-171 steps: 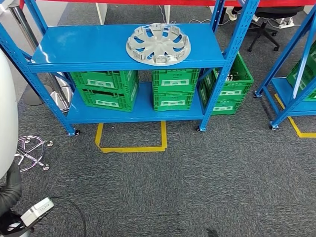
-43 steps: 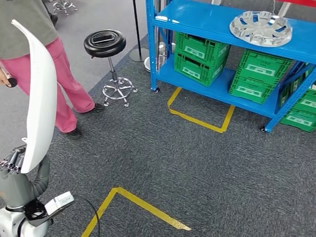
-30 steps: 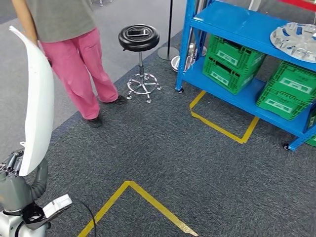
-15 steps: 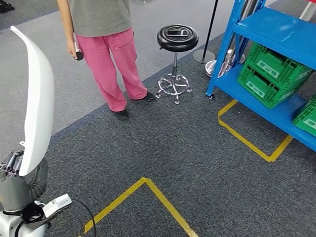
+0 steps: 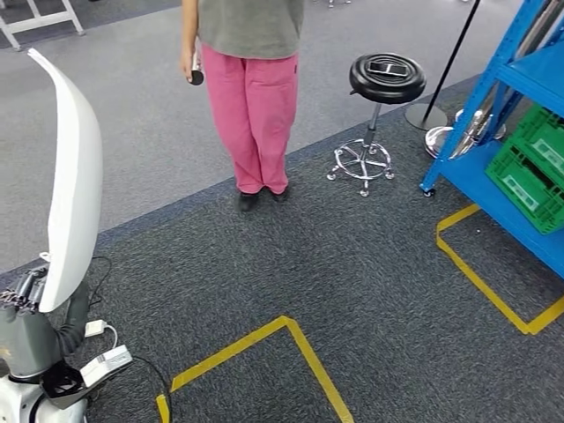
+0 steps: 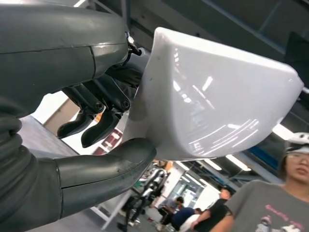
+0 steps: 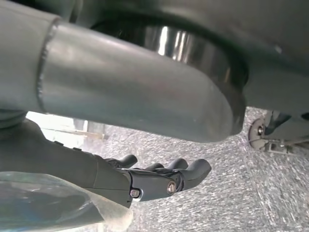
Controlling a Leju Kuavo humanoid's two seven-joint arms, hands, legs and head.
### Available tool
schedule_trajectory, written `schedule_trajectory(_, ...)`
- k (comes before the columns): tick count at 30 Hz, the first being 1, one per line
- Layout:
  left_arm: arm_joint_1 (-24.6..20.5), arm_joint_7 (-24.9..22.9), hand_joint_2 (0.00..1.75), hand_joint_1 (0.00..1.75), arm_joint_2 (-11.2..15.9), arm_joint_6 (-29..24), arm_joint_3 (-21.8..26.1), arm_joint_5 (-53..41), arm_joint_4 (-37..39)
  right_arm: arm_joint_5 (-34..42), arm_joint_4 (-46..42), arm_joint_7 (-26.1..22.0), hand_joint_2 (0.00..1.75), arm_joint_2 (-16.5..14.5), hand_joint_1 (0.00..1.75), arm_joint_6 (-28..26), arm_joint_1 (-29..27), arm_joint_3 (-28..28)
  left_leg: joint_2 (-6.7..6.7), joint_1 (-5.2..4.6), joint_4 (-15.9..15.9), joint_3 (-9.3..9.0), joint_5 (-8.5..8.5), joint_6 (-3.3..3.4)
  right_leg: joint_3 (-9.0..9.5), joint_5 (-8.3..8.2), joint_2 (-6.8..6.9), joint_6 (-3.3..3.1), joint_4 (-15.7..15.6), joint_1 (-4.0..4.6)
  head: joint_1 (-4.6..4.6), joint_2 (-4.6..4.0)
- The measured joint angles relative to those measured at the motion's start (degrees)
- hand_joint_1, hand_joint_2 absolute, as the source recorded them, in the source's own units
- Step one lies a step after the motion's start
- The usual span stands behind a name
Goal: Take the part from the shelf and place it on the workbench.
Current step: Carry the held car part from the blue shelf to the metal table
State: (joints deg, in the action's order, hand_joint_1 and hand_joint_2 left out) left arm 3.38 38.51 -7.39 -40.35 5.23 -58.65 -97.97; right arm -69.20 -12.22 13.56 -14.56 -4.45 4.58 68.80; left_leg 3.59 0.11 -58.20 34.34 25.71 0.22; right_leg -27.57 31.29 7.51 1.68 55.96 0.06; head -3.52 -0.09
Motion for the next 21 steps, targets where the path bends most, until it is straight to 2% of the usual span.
schedule_trajectory(1,-0.09,-0.06,1.75,1.75,-0.03,0.00,-0.14,-0.22,0.07,0.01,0.00,-0.09,0.00,0.00,0.00,0.05,0.10,-0.01,-0.72,0.06,0.14,0.02,-0.11,0.45,-0.21,0.60,-1.02,0.27,0.61,-0.18,-0.04,0.00)
schedule_trajectory(2,-0.30,-0.18,1.75,1.75,-0.09,0.00,-0.37,-0.39,0.16,0.03,0.00,-0.16,0.00,0.00,0.00,0.01,0.14,-0.01,-1.45,0.16,0.28,0.05,-0.23,0.88,-1.02,1.70,-2.65,0.48,2.29,-0.34,-0.16,0.00)
schedule_trajectory(4,-0.88,-1.01,1.75,1.75,-0.26,0.00,-1.13,-0.50,0.44,0.08,0.00,-0.22,0.00,0.01,0.00,-0.32,0.05,-0.02,-2.94,0.20,0.36,0.12,-0.31,1.52,-4.69,5.21,-6.38,0.64,9.60,-0.53,-0.46,0.00)
schedule_trajectory(5,-1.10,-1.58,1.75,1.75,-0.33,0.00,-1.69,-0.53,0.69,0.16,0.00,-0.27,0.00,0.02,0.00,-0.51,-0.06,-0.02,-3.74,0.13,0.35,0.16,-0.31,1.68,-7.05,6.71,-7.09,0.64,13.87,-0.53,-0.55,0.00)
schedule_trajectory(6,-1.25,-1.96,1.75,1.75,-0.37,0.00,-2.26,-0.61,0.96,0.27,0.00,-0.33,0.00,0.03,0.00,-0.59,-0.18,-0.02,-4.59,0.05,0.34,0.16,-0.30,1.76,-9.04,7.35,-7.38,0.62,17.04,-0.53,-0.57,0.00)
schedule_trajectory(7,-1.36,-2.05,1.75,1.75,-0.42,0.00,-2.91,-0.81,1.26,0.35,0.00,-0.37,0.00,0.04,0.00,-0.58,-0.33,-0.02,-5.47,-0.01,0.33,0.12,-0.30,1.78,-10.12,6.74,-7.50,0.54,18.07,-0.52,-0.57,0.00)
schedule_trajectory(8,-1.50,-1.65,1.75,1.75,-0.53,0.00,-3.48,-1.06,1.55,0.36,0.00,-0.38,0.00,0.05,0.00,-0.47,-0.46,-0.02,-6.43,-0.06,0.31,0.05,-0.29,1.78,-9.93,4.84,-7.68,0.40,16.41,-0.52,-0.57,0.00)
schedule_trajectory(9,-1.65,-1.09,1.75,1.75,-0.75,0.00,-3.97,-1.29,1.78,0.28,-0.01,-0.34,0.00,0.07,0.00,-0.44,-0.56,-0.02,-7.33,-0.07,0.27,-0.04,-0.28,1.76,-8.77,2.24,-8.19,0.21,12.86,-0.53,-0.58,0.00)
schedule_trajectory(10,-1.78,-0.53,1.75,1.75,-1.08,0.00,-4.38,-1.41,1.99,0.16,-0.03,-0.29,0.00,0.15,0.00,-0.52,-0.65,-0.02,-8.17,-0.06,0.22,-0.09,-0.25,1.70,-7.18,-0.08,-9.55,-0.02,8.63,-0.59,-0.57,0.00)
schedule_trajectory(11,-1.92,-0.10,1.75,1.75,-1.48,0.00,-4.67,-1.40,2.17,0.09,-0.05,-0.22,0.00,0.27,0.00,-0.70,-0.71,-0.02,-8.94,-0.09,0.09,-0.03,-0.21,1.57,-5.65,-1.68,-10.92,-0.20,4.87,-0.71,-0.55,0.00)
schedule_trajectory(12,-2.01,0.11,1.75,1.75,-1.88,0.01,-4.91,-1.32,2.38,0.16,-0.08,-0.04,0.00,0.39,0.00,-0.96,-0.76,-0.02,-9.54,-0.05,0.01,0.12,-0.23,1.33,-4.62,-2.36,-12.01,-0.33,2.63,-0.75,-0.55,0.00)
schedule_trajectory(13,-2.07,0.13,1.75,1.75,-2.20,0.01,-5.10,-1.22,2.63,0.32,-0.11,0.21,0.00,0.53,0.00,-1.19,-0.82,-0.01,-10.14,0.04,-0.01,0.31,-0.31,0.99,-4.09,-2.39,-12.64,-0.43,1.69,-0.76,-0.53,0.00)
schedule_trajectory(15,-2.05,-0.17,1.75,1.75,-2.54,0.02,-5.34,-1.10,3.13,0.71,-0.19,0.75,0.00,0.72,0.00,-1.50,-0.96,0.02,-11.19,0.22,0.08,0.58,-0.55,0.23,-3.62,-2.53,-11.59,-0.77,1.32,-0.74,-0.53,0.00)
schedule_trajectory(16,-2.02,-0.29,1.75,1.75,-2.59,0.01,-5.36,-0.98,3.31,0.90,-0.25,0.92,0.00,0.82,0.00,-1.59,-1.05,0.04,-10.66,0.16,-0.28,0.76,-0.29,-0.06,-3.43,-2.68,-10.88,-1.04,1.08,-0.81,-0.47,0.00)
schedule_trajectory(17,-2.05,-0.38,1.75,1.75,-2.61,0.00,-5.36,-0.86,3.45,1.11,-0.28,1.05,0.00,0.88,0.00,-1.64,-1.15,0.08,-9.46,0.06,-1.52,1.31,0.54,-0.30,-3.24,-2.81,-10.06,-1.31,0.81,-0.88,-0.33,0.00)
schedule_trajectory(19,-2.06,-0.50,1.75,1.75,-2.62,-0.01,-5.48,-0.67,3.70,1.61,-0.34,1.29,0.00,0.95,0.00,-1.72,-1.33,0.20,-5.97,-0.03,-7.33,3.91,3.82,-0.74,-2.98,-2.80,-8.35,-1.74,0.55,-0.79,-0.08,0.00)
schedule_trajectory(21,-1.57,-0.55,1.75,1.75,-2.61,0.00,-5.62,-0.59,3.87,1.85,-0.35,1.46,0.00,0.97,0.00,-1.72,-1.46,0.31,-4.42,0.20,-14.43,7.15,6.79,-1.16,-2.89,-2.58,-6.59,-1.98,0.58,-0.60,-0.01,0.00)
